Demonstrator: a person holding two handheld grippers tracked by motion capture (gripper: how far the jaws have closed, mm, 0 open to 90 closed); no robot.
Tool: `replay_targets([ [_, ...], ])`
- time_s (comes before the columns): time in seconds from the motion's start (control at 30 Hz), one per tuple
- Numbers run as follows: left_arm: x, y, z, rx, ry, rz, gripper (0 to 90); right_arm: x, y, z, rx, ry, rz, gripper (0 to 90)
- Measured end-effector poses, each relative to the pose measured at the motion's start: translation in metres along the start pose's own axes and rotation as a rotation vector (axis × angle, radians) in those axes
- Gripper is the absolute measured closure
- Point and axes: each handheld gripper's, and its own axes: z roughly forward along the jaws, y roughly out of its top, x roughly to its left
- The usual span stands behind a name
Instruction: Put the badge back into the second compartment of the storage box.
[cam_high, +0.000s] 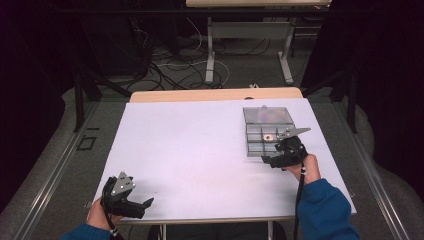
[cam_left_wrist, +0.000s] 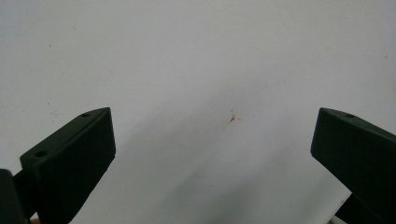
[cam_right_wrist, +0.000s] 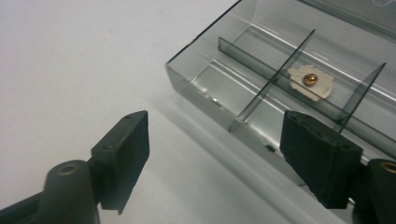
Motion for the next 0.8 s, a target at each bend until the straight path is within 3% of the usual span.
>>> replay_targets([
  [0.4, 0.000, 0.000, 0.000, -0.001, 0.000, 0.002, 0.1, 0.025, -0.015, -0.017, -0.002, 0.053, -0.045, 9.9],
  [0.63, 0.000, 0.000, 0.000, 0.000, -0.001, 0.000, 0.1, 0.034, -0.025, -0.023, 0.021, 0.072, -0.056, 4.7],
  [0.8, 0.000, 0.000, 0.000, 0.001, -0.002, 0.000, 0.2, 0.039, -0.031, -0.027, 0.009, 0.078, -0.068, 2.5],
])
